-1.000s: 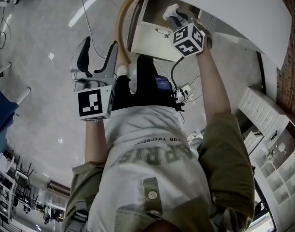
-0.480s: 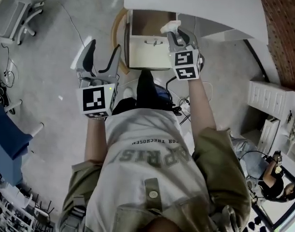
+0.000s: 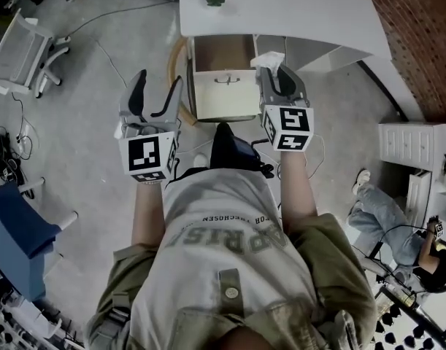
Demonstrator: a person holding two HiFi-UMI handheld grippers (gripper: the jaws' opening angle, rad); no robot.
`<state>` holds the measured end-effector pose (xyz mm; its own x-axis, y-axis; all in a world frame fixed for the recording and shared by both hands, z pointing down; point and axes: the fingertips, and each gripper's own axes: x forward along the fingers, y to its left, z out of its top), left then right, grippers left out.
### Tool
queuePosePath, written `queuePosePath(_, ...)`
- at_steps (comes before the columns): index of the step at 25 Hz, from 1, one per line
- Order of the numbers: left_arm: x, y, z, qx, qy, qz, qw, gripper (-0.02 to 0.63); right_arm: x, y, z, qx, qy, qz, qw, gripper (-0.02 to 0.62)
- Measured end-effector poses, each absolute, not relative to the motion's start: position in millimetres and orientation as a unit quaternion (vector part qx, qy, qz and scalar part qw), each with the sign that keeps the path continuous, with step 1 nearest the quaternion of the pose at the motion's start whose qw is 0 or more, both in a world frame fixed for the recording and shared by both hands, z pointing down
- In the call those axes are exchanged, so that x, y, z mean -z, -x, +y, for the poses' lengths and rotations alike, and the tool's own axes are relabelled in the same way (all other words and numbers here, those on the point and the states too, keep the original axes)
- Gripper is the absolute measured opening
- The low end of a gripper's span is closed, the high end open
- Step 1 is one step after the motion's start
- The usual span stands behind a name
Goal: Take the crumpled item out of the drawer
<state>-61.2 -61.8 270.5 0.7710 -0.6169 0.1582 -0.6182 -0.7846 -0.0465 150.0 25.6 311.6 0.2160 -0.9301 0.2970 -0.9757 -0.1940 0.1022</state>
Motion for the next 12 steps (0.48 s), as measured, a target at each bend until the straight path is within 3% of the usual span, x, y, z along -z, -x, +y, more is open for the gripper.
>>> queuePosePath(12, -233.5, 64.0, -42.6, -0.044, -0.945, -0.323, -0.029, 0.270, -256.7, -119.5, 76.1, -0.048, -0.800, -0.597, 0.033, 0.069)
